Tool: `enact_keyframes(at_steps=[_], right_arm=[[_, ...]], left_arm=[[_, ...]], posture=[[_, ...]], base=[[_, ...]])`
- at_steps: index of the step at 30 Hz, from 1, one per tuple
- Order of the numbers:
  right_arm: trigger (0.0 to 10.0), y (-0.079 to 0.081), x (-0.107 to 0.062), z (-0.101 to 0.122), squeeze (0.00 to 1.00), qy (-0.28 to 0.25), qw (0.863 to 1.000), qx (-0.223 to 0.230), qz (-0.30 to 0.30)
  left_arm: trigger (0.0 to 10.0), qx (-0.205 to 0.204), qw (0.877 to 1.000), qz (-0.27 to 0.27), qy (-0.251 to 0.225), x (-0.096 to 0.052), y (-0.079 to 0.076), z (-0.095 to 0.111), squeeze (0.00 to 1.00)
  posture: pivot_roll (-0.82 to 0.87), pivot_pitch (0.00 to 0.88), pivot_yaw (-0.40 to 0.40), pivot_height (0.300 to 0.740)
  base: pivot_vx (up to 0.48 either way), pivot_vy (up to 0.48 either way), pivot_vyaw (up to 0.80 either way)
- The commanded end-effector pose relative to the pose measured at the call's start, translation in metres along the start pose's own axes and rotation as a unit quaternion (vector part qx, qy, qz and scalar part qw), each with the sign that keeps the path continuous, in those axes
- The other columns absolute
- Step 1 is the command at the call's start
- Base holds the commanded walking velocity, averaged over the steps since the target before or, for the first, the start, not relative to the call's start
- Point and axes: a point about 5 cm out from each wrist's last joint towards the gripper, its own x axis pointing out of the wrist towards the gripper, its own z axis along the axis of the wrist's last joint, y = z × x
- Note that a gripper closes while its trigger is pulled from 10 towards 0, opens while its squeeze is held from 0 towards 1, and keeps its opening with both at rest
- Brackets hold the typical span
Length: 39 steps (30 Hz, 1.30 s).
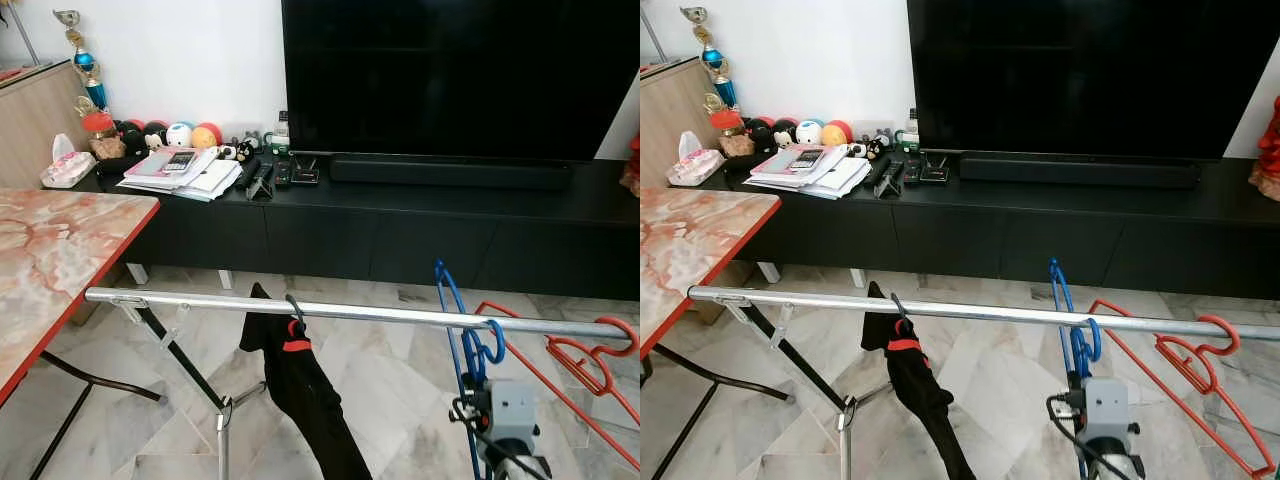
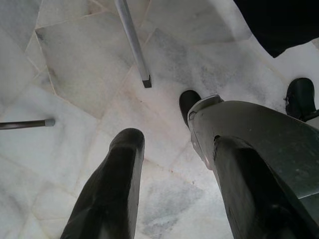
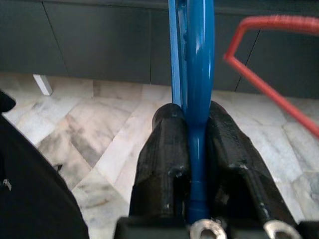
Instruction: Hang hanger
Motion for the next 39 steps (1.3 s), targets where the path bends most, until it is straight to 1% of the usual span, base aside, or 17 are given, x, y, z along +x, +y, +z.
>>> enact_keyframes(at_steps=[1, 4, 7, 8, 9, 11, 17, 20, 23, 24, 25, 26, 32, 34, 39], right_arm=[[10.0, -0.004, 0.005, 0.007, 0.0, -0.002, 1.0, 0.003, -0.008], [10.0, -0.004, 0.01, 0.009, 0.0, -0.001, 1.0, 0.006, -0.008], [10.0, -0.003, 0.015, 0.012, 0.0, 0.005, 1.0, 0.019, -0.008], [10.0, -0.003, 0.018, 0.01, 0.0, 0.019, 1.0, 0.014, -0.008], [10.0, -0.002, 0.019, 0.01, 0.0, 0.021, 1.0, 0.016, -0.006], [10.0, 0.001, 0.021, 0.009, 0.0, 0.036, 0.999, 0.028, 0.002], [10.0, 0.009, 0.019, -0.002, 0.0, 0.072, 0.997, 0.034, 0.022], [10.0, 0.01, 0.016, -0.008, 0.0, 0.091, 0.995, 0.032, 0.026], [10.0, 0.01, 0.014, -0.01, 0.0, 0.093, 0.995, 0.033, 0.026], [10.0, 0.01, 0.014, -0.01, 0.12, 0.093, 0.995, 0.034, 0.024], [10.0, 0.009, 0.013, -0.01, 0.27, 0.093, 0.995, 0.034, 0.022], [10.0, 0.007, 0.013, -0.009, 1.0, 0.087, 0.995, 0.038, 0.016], [10.0, 0.007, 0.009, -0.005, 1.0, 0.066, 0.997, 0.044, 0.006], [10.0, 0.006, 0.005, 0.0, 1.0, 0.046, 0.998, 0.042, -0.002], [10.0, 0.006, -0.003, 0.004, 1.0, 0.029, 0.999, 0.039, -0.005]], left_arm=[[10.0, 0.002, 1.0, 0.001, 0.013, -0.001, 0.001, -0.007, 0.0], [10.0, 0.001, 1.0, 0.001, 0.013, -0.001, 0.002, -0.007, 0.0], [10.0, 0.0, 1.0, 0.003, 0.014, -0.001, 0.002, -0.008, 0.0], [10.0, 0.001, 1.0, 0.003, 0.014, -0.001, 0.003, -0.007, 0.0], [10.0, 0.001, 1.0, 0.003, 0.014, -0.001, 0.003, -0.007, 0.0], [10.0, 0.001, 1.0, 0.003, 0.013, -0.001, 0.004, -0.007, 0.0], [10.0, 0.001, 1.0, 0.002, 0.01, -0.001, 0.004, -0.003, 0.0], [10.0, 0.002, 1.0, 0.001, 0.01, 0.0, 0.002, -0.003, 0.0], [10.0, 0.003, 1.0, -0.001, 0.009, 0.0, 0.001, -0.003, 0.0], [10.0, 0.004, 1.0, -0.001, 0.01, 0.0, 0.001, -0.003, 0.0], [10.0, 0.004, 1.0, -0.001, 0.01, 0.0, 0.001, -0.003, 0.0], [10.0, 0.005, 1.0, -0.001, 0.01, 0.0, 0.001, -0.003, 0.0], [10.0, 0.006, 1.0, 0.001, 0.009, 0.0, 0.002, -0.003, 0.0], [10.0, 0.008, 1.0, 0.001, 0.009, 0.0, 0.002, -0.002, 0.0], [10.0, 0.01, 1.0, 0.0, 0.009, 0.0, 0.002, -0.001, 0.0]], posture=[[0.0, 0.0, -0.008, 0.74], [0.0, 0.0, -0.008, 0.74], [0.0, 0.0, -0.007, 0.74], [0.0, 0.0, -0.007, 0.74], [0.0, 0.0, -0.006, 0.74], [0.0, 0.0, -0.005, 0.74], [0.01, 0.0, -0.007, 0.74], [0.01, 0.0, -0.006, 0.74], [0.01, 0.0, -0.006, 0.74], [0.0, 0.0, -0.005, 0.74], [0.0, 0.0, -0.005, 0.74], [0.0, 0.0, -0.005, 0.74], [0.0, 0.0, -0.003, 0.74], [0.0, 0.0, 0.0, 0.74], [-0.01, 0.0, 0.001, 0.74]], base=[[0.0, 0.0, 0.0], [0.0, 0.0, 0.0], [0.0, 0.0, 0.0], [0.0, 0.0, 0.0], [0.0, 0.0, 0.0], [0.0, 0.0, 0.0], [0.0, 0.0, 0.0], [0.0, 0.0, 0.0], [0.0, 0.0, 0.0], [0.0, 0.0, 0.0], [0.0, 0.0, 0.0], [0.0, 0.0, 0.0], [0.0, 0.0, 0.0], [0.0, 0.0, 0.0], [0.0, 0.0, 0.0]])
